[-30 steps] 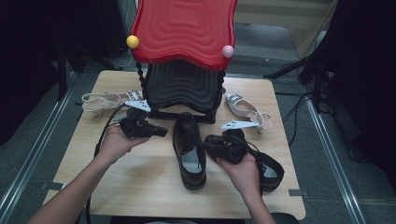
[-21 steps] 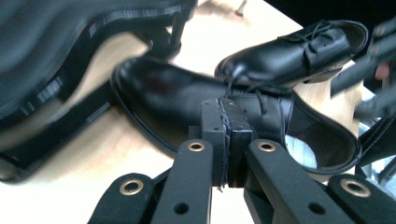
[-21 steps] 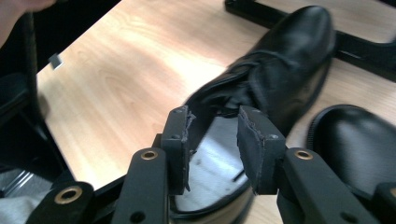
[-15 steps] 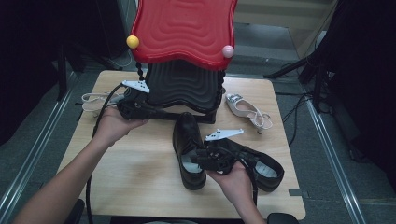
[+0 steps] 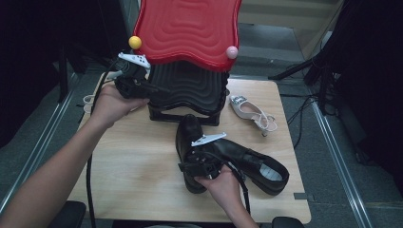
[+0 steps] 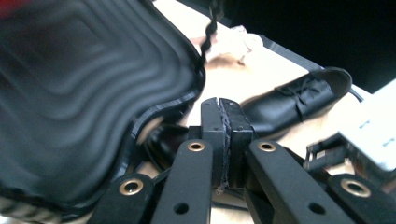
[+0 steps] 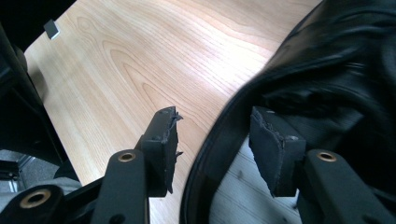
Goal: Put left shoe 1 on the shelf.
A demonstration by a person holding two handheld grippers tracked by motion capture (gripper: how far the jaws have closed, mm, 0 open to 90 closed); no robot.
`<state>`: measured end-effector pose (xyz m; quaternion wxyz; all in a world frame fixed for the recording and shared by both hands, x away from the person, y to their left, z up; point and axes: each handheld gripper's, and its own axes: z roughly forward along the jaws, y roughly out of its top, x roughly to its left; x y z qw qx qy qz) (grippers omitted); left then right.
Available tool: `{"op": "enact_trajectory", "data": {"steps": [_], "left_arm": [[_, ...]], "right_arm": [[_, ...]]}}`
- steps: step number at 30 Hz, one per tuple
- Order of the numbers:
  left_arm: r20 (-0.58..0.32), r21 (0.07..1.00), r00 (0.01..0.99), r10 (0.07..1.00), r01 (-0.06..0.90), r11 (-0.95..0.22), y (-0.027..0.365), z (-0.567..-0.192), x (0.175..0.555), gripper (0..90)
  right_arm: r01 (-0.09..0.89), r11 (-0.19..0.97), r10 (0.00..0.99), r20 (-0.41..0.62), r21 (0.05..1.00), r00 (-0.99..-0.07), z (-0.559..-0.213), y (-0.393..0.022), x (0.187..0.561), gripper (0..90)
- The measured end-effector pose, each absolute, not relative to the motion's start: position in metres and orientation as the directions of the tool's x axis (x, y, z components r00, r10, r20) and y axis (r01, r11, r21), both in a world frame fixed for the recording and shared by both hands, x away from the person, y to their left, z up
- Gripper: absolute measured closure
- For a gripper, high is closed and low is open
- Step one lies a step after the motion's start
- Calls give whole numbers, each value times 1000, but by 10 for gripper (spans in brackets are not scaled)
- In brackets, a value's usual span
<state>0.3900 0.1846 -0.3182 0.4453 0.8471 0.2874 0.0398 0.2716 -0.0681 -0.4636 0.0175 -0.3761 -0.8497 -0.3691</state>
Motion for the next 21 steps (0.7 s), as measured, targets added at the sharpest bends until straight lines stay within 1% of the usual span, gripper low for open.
{"op": "enact_trajectory", "data": {"steps": [5,11,15,17,19,21], "left_arm": [[-154,784,829,537,433,-445,188,-289,399,898],[-123,791,824,554,418,-446,194,-259,413,898],[-109,795,816,568,415,-443,194,-244,421,897],[-116,798,816,566,416,-436,194,-238,426,899],[-120,804,812,571,417,-424,194,-233,430,898],[-105,797,802,587,422,-433,193,-230,434,898]], "right_arm": [[651,460,632,293,603,-717,-473,-57,278,560],[660,478,643,282,580,-712,-479,-49,284,553],[675,484,657,278,557,-701,-482,-45,288,561],[680,490,657,282,546,-699,-482,-44,290,567],[684,496,661,279,534,-697,-482,-43,290,582],[690,509,665,275,514,-695,-482,-41,291,604]]}}
